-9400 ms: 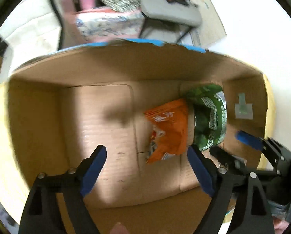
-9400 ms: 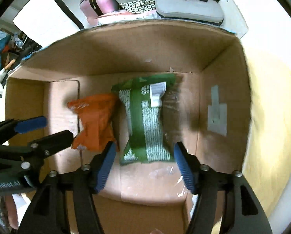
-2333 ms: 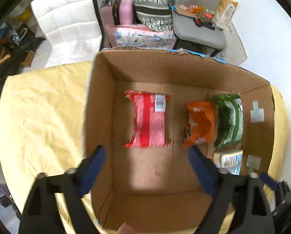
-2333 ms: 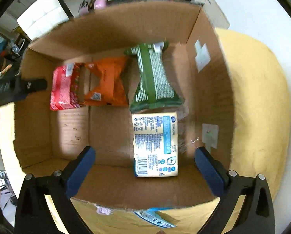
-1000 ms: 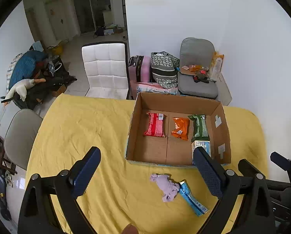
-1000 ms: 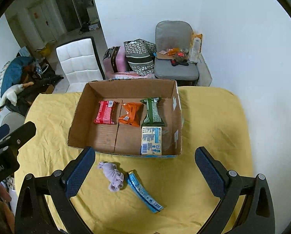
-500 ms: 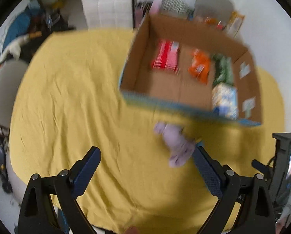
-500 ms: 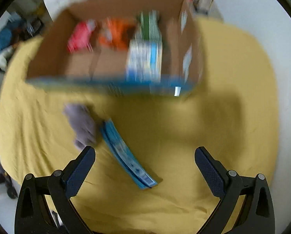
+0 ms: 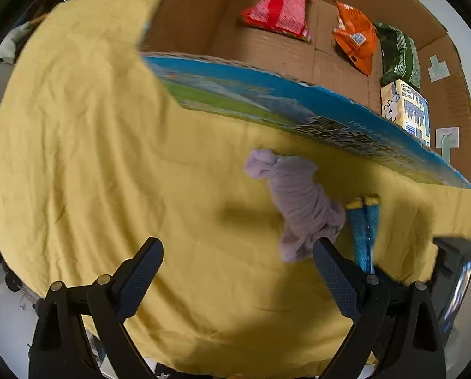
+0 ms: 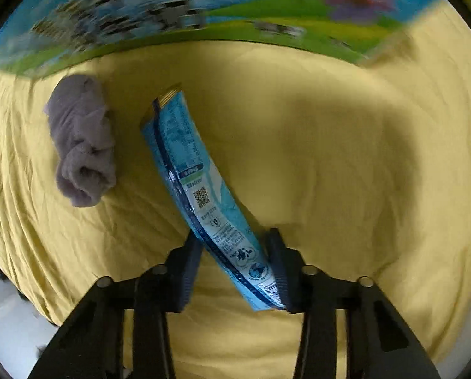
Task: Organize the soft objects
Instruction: 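Grasp the lilac sock with the left tool while the right tool grasps the blue stick pack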
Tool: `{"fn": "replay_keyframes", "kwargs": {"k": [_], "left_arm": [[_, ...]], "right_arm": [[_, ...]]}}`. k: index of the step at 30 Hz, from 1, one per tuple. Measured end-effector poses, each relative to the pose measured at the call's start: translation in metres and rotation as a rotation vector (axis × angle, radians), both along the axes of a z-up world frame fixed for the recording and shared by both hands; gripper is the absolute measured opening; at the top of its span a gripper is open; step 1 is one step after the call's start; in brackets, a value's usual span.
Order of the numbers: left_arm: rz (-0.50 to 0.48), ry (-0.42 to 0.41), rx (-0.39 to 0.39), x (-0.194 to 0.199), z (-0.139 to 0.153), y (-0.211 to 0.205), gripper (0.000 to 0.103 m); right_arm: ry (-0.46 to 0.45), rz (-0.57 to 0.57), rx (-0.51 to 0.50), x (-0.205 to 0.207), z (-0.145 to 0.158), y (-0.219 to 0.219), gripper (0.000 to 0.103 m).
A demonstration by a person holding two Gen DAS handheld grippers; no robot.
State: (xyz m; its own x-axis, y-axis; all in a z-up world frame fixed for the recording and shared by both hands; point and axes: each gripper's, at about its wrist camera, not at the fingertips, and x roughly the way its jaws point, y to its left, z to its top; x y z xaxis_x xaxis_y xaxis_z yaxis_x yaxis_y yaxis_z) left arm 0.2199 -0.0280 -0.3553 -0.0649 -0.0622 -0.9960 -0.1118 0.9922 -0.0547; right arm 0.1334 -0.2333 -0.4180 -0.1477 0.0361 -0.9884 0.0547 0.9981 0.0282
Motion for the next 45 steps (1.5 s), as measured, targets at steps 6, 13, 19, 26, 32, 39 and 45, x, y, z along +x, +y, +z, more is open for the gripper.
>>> {"fn": "replay_keyframes", "kwargs": {"k": [6,13,19,26,32,39,45], "left_arm": [[0.013,0.064,-0.073,0.015,-0.035,-0.021,0.097],[-0.068,0.045,-0.025,0.023,-0.062,-0.05,0.096],[-0.207,0.023,0.013,0.005,-0.063,-0.07,0.046],[-0.265,0.031,0.042,-0.047,-0.052,-0.065,0.038],[-0.281,0.051,0.072,-0.083,-0.057,-0.054,0.039],[-0.153,0.039,-0.044,-0.059,-0.04,-0.014,0.041],[-0.112,0.036,-0.079,-0.031,-0.033,0.009,0.058]], "right_arm": [[0.062,-0.193,0.046,-0.021,-0.002,-0.046,0.032],[0.057,-0.257,0.098,-0.014,-0.006,-0.063,0.037],[0.071,-0.222,0.054,-0.012,-0.011,-0.05,0.029],[0.148,-0.149,0.072,-0.036,-0.018,-0.034,0.026],[0.157,-0.086,0.052,-0.059,-0.02,-0.021,0.026],[0.153,-0.066,0.029,-0.062,-0.022,-0.004,0.028],[0.157,-0.1,0.064,-0.058,-0.023,-0.011,0.035]]}}
